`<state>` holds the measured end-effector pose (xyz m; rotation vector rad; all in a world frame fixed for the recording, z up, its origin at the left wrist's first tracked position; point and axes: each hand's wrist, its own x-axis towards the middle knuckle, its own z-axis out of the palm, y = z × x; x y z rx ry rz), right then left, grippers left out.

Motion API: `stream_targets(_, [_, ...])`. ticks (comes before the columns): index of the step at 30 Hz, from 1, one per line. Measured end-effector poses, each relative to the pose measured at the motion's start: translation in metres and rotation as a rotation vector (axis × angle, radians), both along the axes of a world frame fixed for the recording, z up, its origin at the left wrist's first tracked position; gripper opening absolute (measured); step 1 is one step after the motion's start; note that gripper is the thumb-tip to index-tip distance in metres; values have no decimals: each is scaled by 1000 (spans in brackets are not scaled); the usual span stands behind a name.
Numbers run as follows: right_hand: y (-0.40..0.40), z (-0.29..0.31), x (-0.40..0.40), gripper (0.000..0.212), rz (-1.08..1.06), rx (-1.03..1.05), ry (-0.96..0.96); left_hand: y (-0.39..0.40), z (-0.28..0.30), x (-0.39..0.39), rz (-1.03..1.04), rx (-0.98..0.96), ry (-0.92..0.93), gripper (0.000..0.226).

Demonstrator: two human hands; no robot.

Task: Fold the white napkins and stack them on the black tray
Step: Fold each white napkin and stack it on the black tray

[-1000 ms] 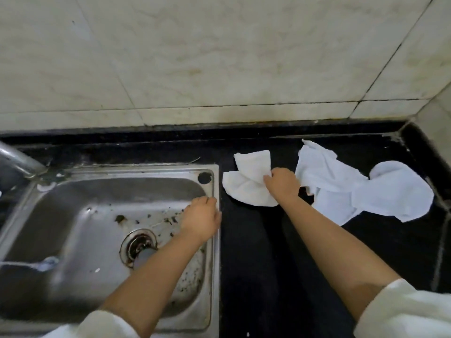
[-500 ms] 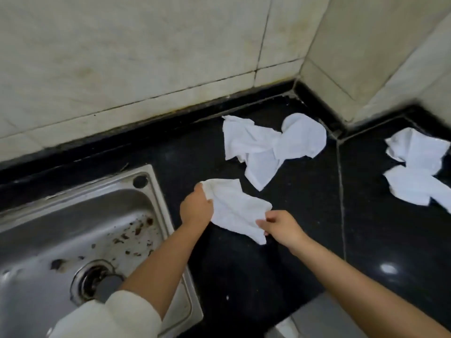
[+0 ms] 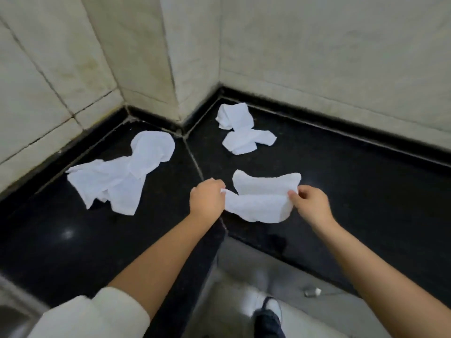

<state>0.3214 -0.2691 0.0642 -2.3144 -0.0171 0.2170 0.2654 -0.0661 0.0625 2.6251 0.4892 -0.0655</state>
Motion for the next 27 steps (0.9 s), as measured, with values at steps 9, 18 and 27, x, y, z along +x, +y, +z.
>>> stream_targets(9, [-201, -39, 14, 42, -79, -190, 533, -167, -49, 105, -275, -95, 277, 33])
stream_targets(18, [-221, -67, 107, 25, 116, -472, 235, -186, -83, 146, -240, 246, 267, 47])
stream_targets(27, [-200, -83, 151, 29, 250, -734, 191, -173, -93, 168, -446, 369, 337, 27])
